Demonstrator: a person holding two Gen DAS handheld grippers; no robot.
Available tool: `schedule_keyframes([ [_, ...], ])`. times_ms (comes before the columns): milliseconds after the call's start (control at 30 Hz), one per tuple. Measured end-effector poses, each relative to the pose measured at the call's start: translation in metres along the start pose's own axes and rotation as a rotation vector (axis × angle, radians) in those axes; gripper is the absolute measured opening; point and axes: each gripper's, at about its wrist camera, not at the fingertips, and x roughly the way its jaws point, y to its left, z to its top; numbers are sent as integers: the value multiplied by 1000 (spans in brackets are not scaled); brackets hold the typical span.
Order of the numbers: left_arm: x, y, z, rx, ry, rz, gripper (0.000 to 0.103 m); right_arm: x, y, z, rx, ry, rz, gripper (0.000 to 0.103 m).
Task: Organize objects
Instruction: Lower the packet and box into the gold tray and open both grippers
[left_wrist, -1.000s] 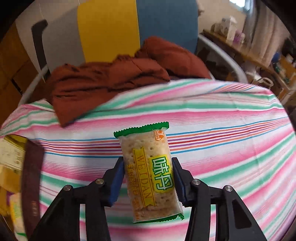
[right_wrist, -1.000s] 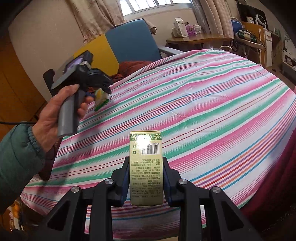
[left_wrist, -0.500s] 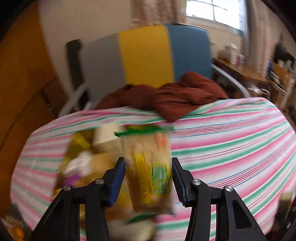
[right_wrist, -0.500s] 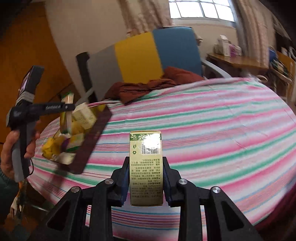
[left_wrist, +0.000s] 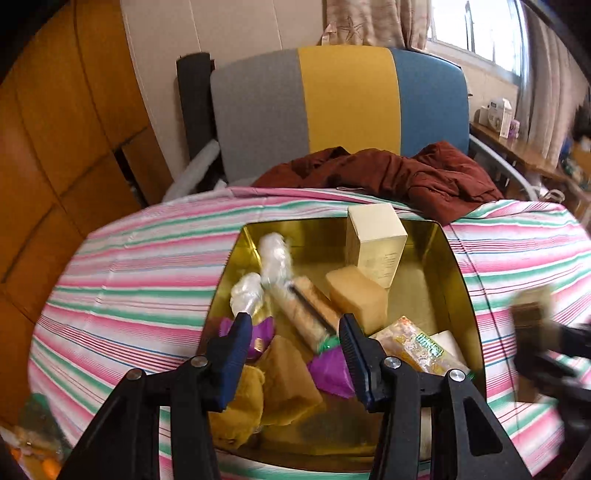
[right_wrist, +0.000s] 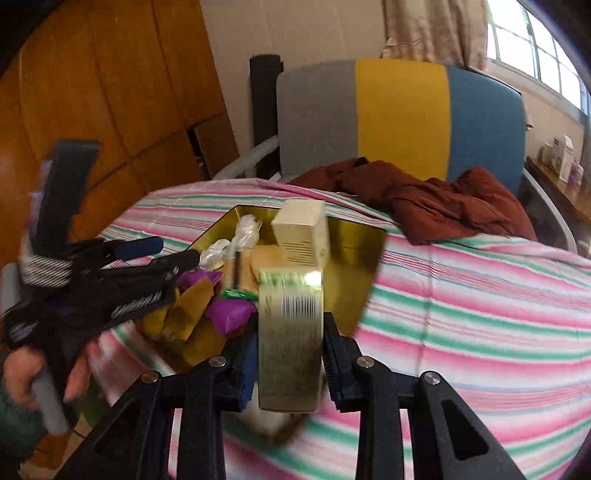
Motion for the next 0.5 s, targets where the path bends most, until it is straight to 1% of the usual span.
schedule_keyframes([
  [33,1,3,-1,-8,2,-10,51,10,2,2,-6,26,-5,35],
  [67,3,3,0,-14,3,-15,54,16,7,2,-16,25,-17,35],
  [100,1,7,-1,-28,-2,-14,56,16,8,1,-16,9,-19,35],
  [133,-2,11,-2,-44,-11,-19,58,14,7,1,2,-6,-4,37],
  [167,-5,14,-3,-50,-19,-28,64,12,3,0,29,-15,13,41],
  [200,-8,15,-3,-53,-30,-29,69,7,0,-3,49,-30,16,42],
  [267,-16,20,-2,-66,-62,-22,70,-11,-7,-8,85,-80,-12,44],
  [300,-21,21,-1,-72,-78,-31,72,-21,-11,-14,111,-106,-21,47],
  [333,-26,22,-1,-83,-104,-50,77,-30,-16,-21,137,-130,-14,49],
  [367,-29,21,0,-80,-118,-56,89,-37,-21,-27,167,-147,-7,49],
  [400,-31,19,2,-71,-130,-39,92,-43,-23,-34,184,-159,-9,49],
  [433,-33,19,2,-69,-137,-28,92,-49,-25,-40,188,-166,-17,49],
  [500,-39,18,1,-62,-147,-35,92,-57,-26,-51,190,-163,-51,49],
])
